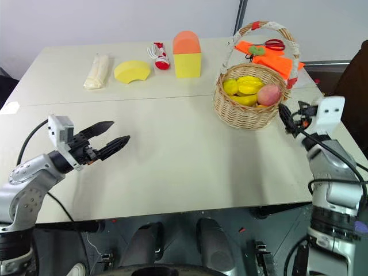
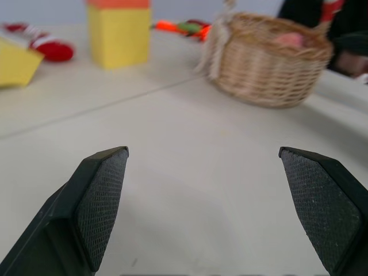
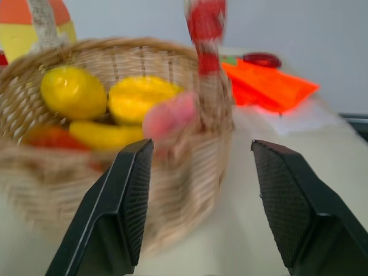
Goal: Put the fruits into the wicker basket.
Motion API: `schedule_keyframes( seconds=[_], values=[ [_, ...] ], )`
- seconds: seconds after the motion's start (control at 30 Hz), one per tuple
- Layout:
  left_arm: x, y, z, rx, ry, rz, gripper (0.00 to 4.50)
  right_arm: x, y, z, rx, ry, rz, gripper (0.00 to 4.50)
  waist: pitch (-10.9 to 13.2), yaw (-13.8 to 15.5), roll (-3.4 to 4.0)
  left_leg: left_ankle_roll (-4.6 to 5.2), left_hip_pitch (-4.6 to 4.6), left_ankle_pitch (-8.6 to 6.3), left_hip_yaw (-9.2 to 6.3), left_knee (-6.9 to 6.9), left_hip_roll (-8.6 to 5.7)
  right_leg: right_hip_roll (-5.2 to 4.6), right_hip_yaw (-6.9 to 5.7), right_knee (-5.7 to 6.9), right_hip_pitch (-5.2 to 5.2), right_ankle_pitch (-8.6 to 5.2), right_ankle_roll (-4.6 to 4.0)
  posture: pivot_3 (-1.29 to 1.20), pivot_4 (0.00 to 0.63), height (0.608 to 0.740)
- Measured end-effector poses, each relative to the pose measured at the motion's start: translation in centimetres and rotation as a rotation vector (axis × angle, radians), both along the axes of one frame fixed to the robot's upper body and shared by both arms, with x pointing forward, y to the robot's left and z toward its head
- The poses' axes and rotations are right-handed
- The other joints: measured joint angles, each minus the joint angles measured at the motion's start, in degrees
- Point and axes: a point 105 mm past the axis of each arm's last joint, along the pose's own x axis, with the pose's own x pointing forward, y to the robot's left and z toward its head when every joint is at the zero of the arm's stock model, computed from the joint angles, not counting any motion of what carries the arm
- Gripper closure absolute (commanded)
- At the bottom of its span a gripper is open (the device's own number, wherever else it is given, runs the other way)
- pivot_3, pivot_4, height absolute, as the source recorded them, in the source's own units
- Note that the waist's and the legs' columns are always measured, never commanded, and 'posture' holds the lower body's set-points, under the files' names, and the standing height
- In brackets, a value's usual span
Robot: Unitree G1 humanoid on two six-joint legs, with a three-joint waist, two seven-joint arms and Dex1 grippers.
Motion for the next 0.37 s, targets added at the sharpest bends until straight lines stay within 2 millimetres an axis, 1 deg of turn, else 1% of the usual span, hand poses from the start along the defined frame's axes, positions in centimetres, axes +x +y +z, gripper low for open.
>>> schedule_keyframes(
  seconds=[0.1,0.2,0.23,0.27,0.37],
  values=[
    [-0.2,2.2,-1.7,0.029,0.049,0.103,0.00,-1.6,2.5,-0.3,-0.063,0.007,0.179,1.70,0.0,-0.2,0.00,0.07,0.11,-0.04,0.06,-0.01,0.08,0.03,0.03,0.01,0.04,0.02,-0.06,0.00,0.150,0.740],
    [-0.1,3.9,-2.9,0.053,0.060,0.201,0.00,-2.5,6.3,-0.8,-0.099,0.026,0.378,1.70,0.0,-0.1,0.00,0.06,0.14,-0.04,0.06,0.01,0.09,0.04,0.02,0.02,0.05,0.05,-0.14,0.00,0.150,0.740],
    [-0.1,4.3,-3.3,0.059,0.068,0.226,0.00,-2.6,7.6,-1.2,-0.104,0.039,0.439,1.70,0.0,0.0,0.00,0.06,0.13,-0.05,0.06,0.03,0.09,0.03,0.02,0.01,0.06,0.05,-0.14,0.00,0.150,0.740],
    [-0.1,4.5,-3.5,0.060,0.067,0.240,0.00,-2.7,8.4,-1.5,-0.106,0.050,0.476,1.70,0.0,0.0,0.00,0.06,0.11,-0.05,0.06,0.05,0.08,0.02,0.02,-0.01,0.06,0.05,-0.14,0.00,0.150,0.740],
    [-0.4,4.8,-4.0,0.061,0.066,0.259,0.00,-2.8,9.9,-2.4,-0.112,0.076,0.533,1.70,0.0,0.4,-0.02,0.06,0.02,-0.05,0.10,0.05,0.04,-0.05,0.02,-0.11,0.06,0.05,-0.13,0.00,0.150,0.740]
  ],
)
